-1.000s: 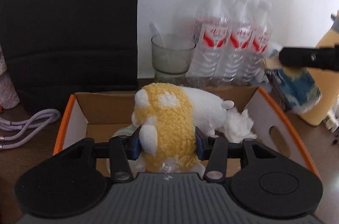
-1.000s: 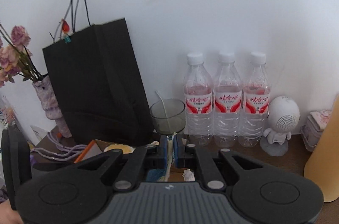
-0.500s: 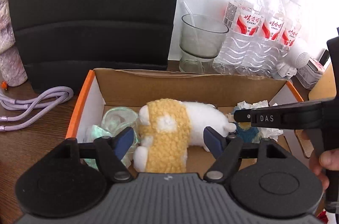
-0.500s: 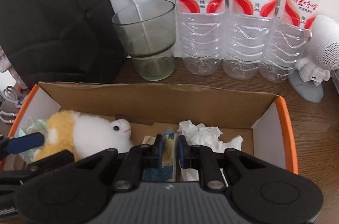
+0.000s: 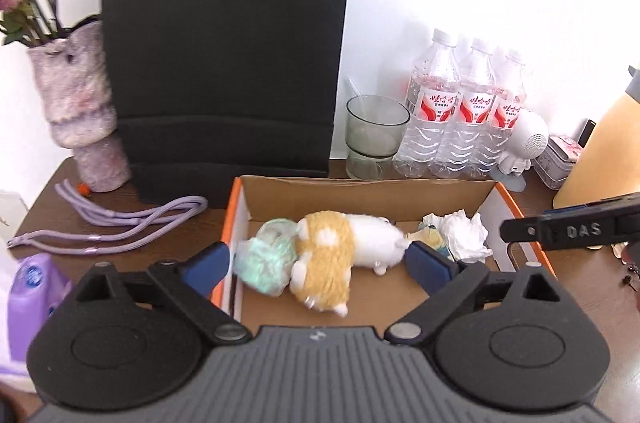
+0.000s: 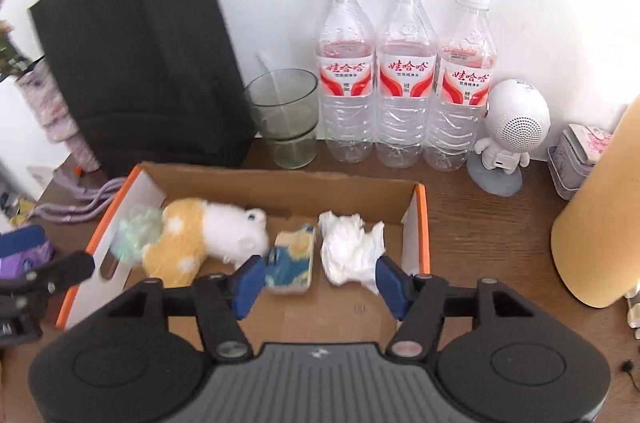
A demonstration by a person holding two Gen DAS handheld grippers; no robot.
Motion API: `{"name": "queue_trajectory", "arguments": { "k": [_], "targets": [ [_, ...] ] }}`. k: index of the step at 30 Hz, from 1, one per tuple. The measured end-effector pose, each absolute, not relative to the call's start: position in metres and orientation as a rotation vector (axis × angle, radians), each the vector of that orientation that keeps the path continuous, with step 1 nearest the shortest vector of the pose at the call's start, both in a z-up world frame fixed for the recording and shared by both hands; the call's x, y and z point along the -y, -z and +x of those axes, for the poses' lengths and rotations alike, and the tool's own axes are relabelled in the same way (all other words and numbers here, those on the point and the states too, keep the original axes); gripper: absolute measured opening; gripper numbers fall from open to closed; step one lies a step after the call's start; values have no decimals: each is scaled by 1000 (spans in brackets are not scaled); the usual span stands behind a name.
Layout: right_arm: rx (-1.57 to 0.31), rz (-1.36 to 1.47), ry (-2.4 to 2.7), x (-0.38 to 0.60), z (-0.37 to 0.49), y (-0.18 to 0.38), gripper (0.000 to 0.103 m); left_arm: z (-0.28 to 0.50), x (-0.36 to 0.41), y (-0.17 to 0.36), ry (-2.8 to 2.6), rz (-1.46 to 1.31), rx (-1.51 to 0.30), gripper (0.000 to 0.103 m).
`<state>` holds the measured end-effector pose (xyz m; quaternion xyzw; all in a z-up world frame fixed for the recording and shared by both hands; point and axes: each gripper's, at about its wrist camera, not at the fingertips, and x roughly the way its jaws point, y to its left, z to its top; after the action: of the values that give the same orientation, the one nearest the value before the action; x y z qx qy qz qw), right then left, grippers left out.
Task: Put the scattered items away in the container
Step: 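Open both tools to drop the plush toy and snack packet into the box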
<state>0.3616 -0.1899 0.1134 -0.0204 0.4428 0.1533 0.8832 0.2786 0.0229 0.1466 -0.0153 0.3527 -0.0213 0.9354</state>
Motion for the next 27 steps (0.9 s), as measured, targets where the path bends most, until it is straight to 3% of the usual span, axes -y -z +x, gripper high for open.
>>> {"name": "queue_trajectory", "arguments": {
  "k": [4,7,11,17,22,27],
  "targets": [
    [-894,-41,-299,206,323,-121,67,238,-29,-154,9,-36,-660,102],
    [-817,-3,-334,213,285,-121,68,196,-26,-156,16,-30,-516,102],
    [-578,32,-353,220,225,-118,93,147,-15,-157,56,2,-328,103],
    [-422,55,-359,224,162,-110,93,90,-20,-153,82,-24,-252,103],
    [-363,119,-415,234,91,-90,103,23,-29,-130,24,-10,-235,103],
    [-361,106,-427,234,12,-49,103,-23,-33,-85,18,-9,-352,103]
  ]
}}
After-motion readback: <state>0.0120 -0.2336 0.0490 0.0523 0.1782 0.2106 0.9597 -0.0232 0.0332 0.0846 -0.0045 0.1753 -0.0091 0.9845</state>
